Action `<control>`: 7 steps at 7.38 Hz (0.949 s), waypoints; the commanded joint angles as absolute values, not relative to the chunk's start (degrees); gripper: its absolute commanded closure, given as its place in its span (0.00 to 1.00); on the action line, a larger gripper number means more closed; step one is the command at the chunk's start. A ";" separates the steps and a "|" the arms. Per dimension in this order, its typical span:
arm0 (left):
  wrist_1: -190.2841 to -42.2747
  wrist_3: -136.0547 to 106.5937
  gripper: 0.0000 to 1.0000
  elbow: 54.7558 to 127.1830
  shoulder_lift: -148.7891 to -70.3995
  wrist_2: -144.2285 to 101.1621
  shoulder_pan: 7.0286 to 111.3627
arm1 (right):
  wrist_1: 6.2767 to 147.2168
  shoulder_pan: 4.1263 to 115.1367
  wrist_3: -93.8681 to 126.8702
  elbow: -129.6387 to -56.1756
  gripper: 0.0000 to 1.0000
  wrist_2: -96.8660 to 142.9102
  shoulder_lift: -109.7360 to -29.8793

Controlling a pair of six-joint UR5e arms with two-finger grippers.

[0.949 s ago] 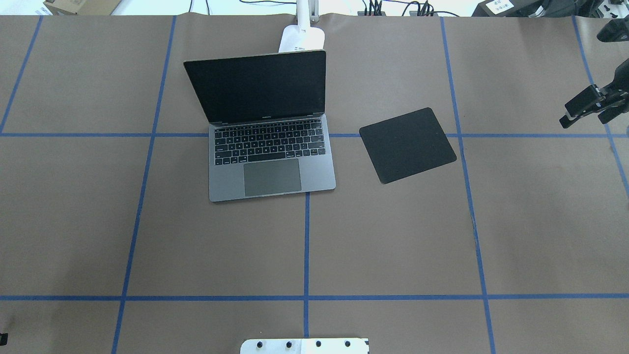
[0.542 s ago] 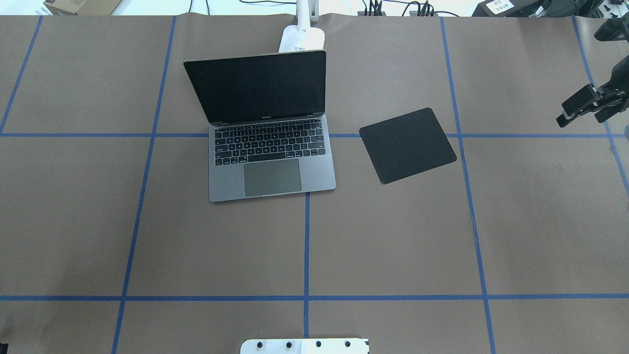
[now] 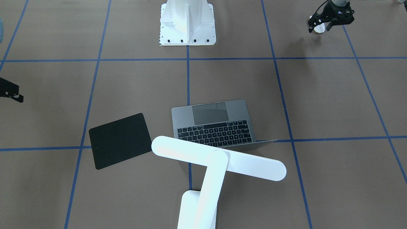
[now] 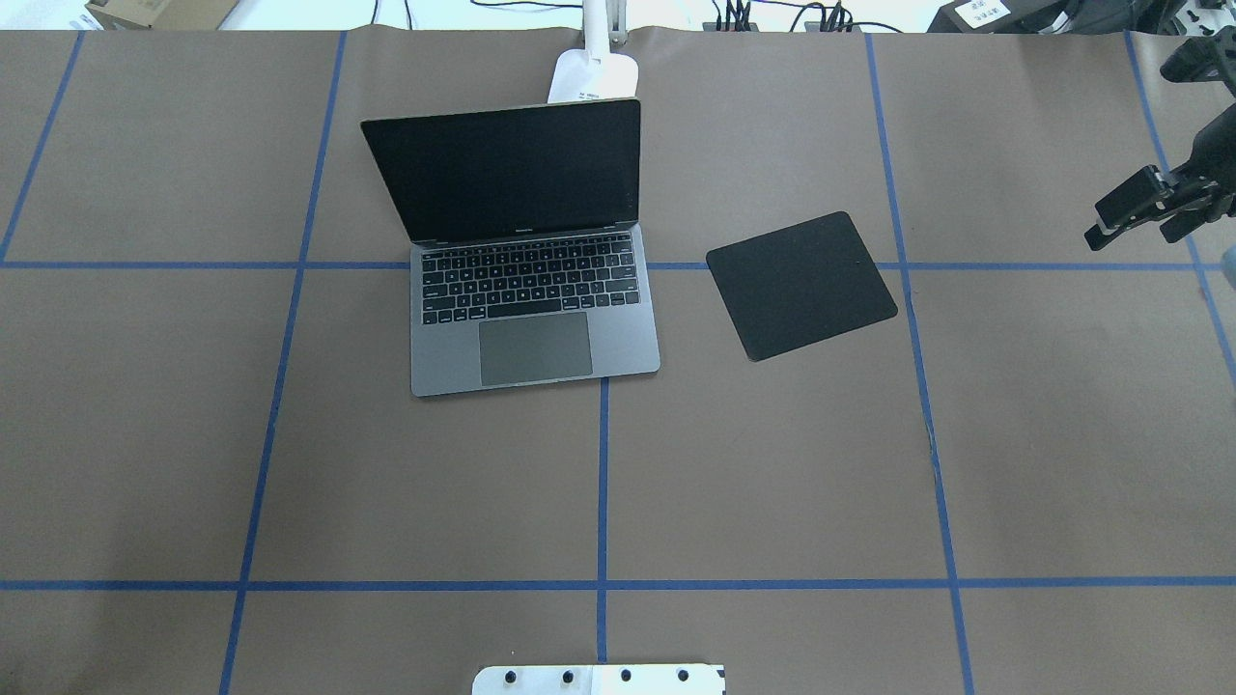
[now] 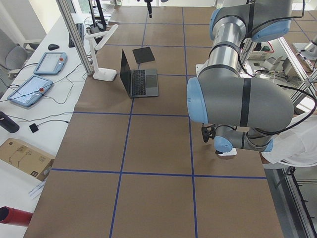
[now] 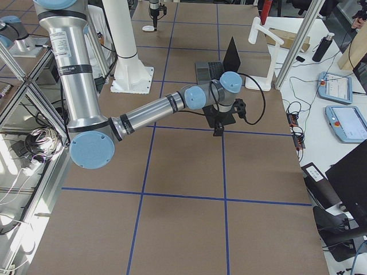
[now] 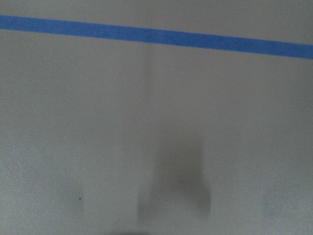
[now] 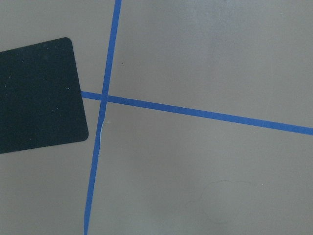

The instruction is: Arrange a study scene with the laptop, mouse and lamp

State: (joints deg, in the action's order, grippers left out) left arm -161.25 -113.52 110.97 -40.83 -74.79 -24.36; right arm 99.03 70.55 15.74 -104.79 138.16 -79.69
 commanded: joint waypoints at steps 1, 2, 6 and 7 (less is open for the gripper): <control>-161.89 -115.83 0.00 111.01 -38.33 -74.53 -26.45 | 99.05 70.05 15.99 -104.94 0.01 138.16 -79.80; -161.89 -118.19 0.00 110.92 -38.49 -74.27 -28.63 | 99.05 70.05 16.17 -105.03 0.01 138.25 -79.80; -161.46 -123.92 0.00 110.65 -38.76 -67.85 -37.00 | 98.96 69.70 16.17 -105.03 0.01 138.16 -79.80; -161.46 -124.62 0.00 109.87 -38.76 -67.85 -37.44 | 98.96 69.70 16.26 -105.55 0.01 138.25 -80.07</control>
